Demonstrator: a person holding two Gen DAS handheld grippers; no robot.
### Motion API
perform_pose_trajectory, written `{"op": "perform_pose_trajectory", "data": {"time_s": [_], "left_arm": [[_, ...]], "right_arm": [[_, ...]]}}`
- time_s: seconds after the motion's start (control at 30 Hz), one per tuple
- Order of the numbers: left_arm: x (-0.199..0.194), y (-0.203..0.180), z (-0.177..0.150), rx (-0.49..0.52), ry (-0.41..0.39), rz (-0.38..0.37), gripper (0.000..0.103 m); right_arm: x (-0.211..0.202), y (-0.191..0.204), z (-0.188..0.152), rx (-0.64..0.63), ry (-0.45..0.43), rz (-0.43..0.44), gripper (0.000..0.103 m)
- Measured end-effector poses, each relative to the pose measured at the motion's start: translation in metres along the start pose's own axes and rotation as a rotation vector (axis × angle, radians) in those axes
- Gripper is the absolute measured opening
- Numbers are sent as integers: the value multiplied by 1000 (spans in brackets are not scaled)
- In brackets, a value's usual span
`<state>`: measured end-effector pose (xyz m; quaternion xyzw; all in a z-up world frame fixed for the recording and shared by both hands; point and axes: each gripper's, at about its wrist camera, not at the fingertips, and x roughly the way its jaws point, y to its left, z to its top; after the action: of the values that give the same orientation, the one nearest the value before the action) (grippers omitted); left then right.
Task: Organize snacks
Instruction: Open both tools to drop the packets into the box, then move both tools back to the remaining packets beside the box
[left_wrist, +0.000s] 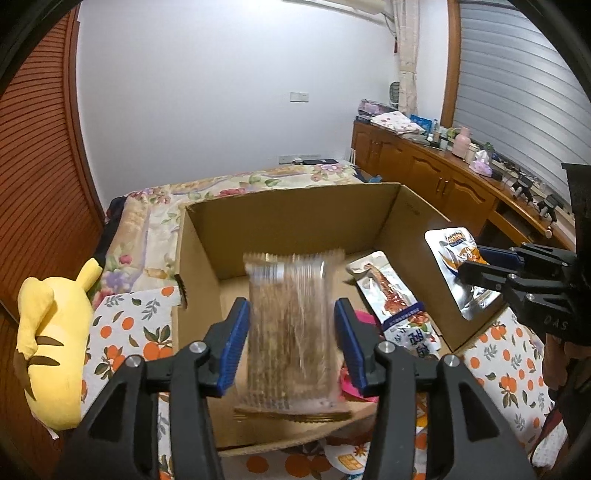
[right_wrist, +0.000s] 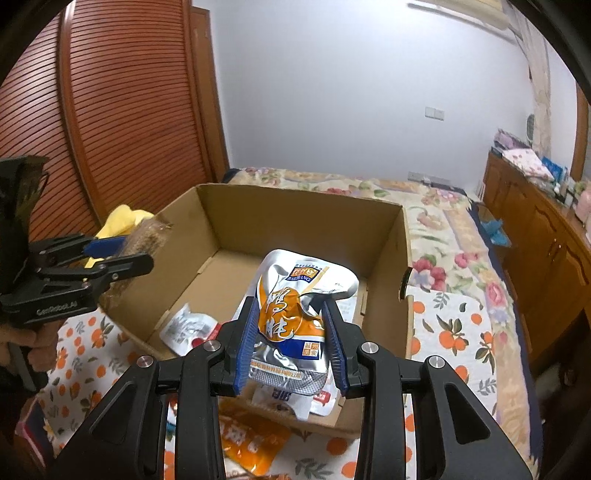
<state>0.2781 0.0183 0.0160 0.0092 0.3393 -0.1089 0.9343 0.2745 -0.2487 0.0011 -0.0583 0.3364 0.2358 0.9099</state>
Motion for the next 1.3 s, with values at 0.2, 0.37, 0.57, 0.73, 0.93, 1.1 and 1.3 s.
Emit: {"op": "perform_pose_trajectory", "data": {"time_s": [0.2, 0.37, 0.57, 0.73, 0.93, 1.1, 1.3], "left_arm": [[-4, 3, 0, -2, -9, 0, 48], [-16, 3, -1, 1, -28, -10, 51], [-31, 1, -4, 13, -45, -20, 54], [-38, -3, -5, 24, -52, -27, 57], [-49, -10, -11, 37, -63, -47, 58], [-62, -18, -20, 55, -75, -80, 62], [-74, -25, -28, 63, -93, -104, 72]], "right_arm": [[17, 2, 2, -1, 19, -29, 35], [29, -1, 1, 10, 39, -47, 35], [34, -1, -1, 21, 44, -48, 38], [36, -3, -1, 25, 45, -47, 37], [21, -1, -4, 3, 16, -48, 37], [-11, 0, -19, -24, -51, -46, 38], [-49, 1, -41, -43, -86, -22, 38]]}}
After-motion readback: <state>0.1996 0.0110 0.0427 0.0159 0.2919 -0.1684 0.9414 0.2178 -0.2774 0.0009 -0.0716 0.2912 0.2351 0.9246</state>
